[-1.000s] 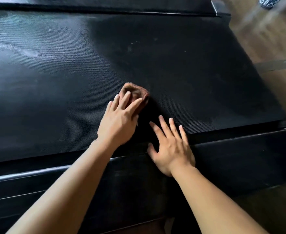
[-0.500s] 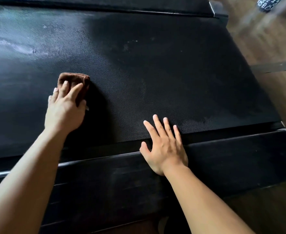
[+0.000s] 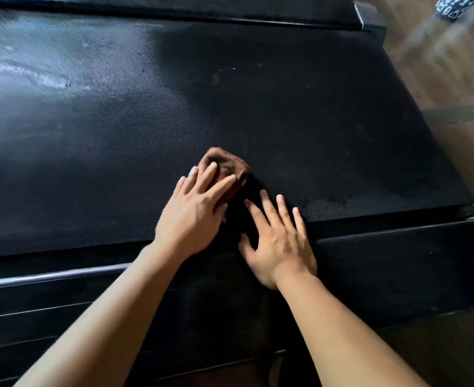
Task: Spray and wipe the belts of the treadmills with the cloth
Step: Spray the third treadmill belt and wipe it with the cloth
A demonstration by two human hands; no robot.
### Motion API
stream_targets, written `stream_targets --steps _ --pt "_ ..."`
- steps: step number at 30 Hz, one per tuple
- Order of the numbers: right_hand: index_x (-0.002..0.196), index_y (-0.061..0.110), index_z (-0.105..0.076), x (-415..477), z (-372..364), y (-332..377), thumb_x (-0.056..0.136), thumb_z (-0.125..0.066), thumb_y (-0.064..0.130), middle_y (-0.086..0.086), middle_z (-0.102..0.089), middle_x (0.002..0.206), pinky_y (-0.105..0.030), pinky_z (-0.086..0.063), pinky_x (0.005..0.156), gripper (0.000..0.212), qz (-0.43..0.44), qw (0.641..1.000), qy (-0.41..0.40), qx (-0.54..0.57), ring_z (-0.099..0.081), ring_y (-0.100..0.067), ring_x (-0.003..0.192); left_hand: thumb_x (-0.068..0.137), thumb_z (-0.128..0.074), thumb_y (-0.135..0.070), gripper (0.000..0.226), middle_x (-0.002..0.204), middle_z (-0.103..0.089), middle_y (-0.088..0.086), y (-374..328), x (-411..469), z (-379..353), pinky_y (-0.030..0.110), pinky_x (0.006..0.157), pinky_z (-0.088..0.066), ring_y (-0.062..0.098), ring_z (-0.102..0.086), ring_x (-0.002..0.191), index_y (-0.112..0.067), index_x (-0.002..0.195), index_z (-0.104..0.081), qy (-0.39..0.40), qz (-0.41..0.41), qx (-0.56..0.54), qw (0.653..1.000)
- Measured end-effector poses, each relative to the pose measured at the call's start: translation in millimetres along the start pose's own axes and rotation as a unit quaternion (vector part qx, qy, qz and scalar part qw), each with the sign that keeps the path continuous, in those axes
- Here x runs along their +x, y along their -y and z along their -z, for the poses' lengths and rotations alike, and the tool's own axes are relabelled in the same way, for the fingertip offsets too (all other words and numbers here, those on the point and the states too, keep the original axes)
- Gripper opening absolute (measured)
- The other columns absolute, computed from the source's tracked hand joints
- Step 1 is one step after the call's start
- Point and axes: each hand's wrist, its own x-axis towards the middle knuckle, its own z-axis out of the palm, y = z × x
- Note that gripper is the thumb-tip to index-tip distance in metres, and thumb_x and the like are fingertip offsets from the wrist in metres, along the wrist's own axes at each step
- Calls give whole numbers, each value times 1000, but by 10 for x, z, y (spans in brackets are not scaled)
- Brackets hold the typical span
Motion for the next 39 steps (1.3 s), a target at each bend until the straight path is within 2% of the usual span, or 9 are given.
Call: stream_targets --steps 4,8,13,16,20,27,34,37,39 --pt "155 40 -16 -5 -8 6 82 -21 58 7 0 167 -48 -2 123 76 1 1000 -17 14 0 -22 154 90 -50 -40 59 161 -33 8 353 -384 104 56 116 -27 43 -32 145 -34 149 -44 -20 53 7 998" --pt "155 41 -13 -7 -20 7 81 -18 59 7 0 167 -48 -1 123 76 3 1000 -18 7 0 -22 153 96 -51 -37 56 163 -28 9 780 -389 296 56 119 -21 44 -26 148 -31 151 -42 -57 130 8 990" --pt "155 41 -14 -5 -9 10 81 -17 59 7 0 167 -48 -1 123 77 4 1000 -16 9 0 -22 153 97 -58 -28 60 166 -19 9 1050 177 419 50 124 -15 40 -16 151 -32 153 -36 -90 192 6 977" --pt "155 40 -14 -4 -7 12 81 -18 59 7 0 167 -48 -1 123 77 3 1000 -15 12 1 -22 153 99 -52 -33 60 167 -15 10 953 645 384 48 125 -11 39 -12 152 -34 155 -31 -79 176 9 981" --pt "155 40 -9 3 3 -2 86 -25 57 7 8 167 -48 2 123 74 5 1000 1 13 8 -21 153 98 -54 -32 60 166 -18 10 563 1028 277 50 124 -14 43 -15 150 -33 154 -33 -43 95 20 994" --pt "156 38 -11 14 7 -7 89 -36 56 6 9 166 -48 2 122 73 5 1000 11 16 10 -22 153 96 -60 -30 60 166 -21 8 90 349 60 50 123 -17 37 -16 152 -33 152 -39 -11 6 -1 1000" --pt "155 35 -22 -10 -10 -62 82 -21 60 2 -3 167 -45 1 124 76 26 997 -7 66 3 -24 153 98 -54 -39 57 166 -22 4 498 -280 237 54 120 -19 35 -17 153 -35 153 -37 -5 42 16 999" --pt "152 28 -33 -7 57 -173 80 -14 62 0 -10 166 -39 -2 124 82 47 992 -17 116 -2 -24 153 97 -63 -29 61 165 -24 9 703 -165 345 55 120 -19 40 -16 152 -30 153 -39 -18 79 35 996" --pt "150 26 -36 -11 103 -374 83 -15 61 0 -14 166 -39 -4 124 79 56 993 -27 101 -6 -23 153 97 -62 -27 62 165 -23 12 780 52 377 57 120 -17 42 -13 152 -27 154 -37 -34 91 63 993"
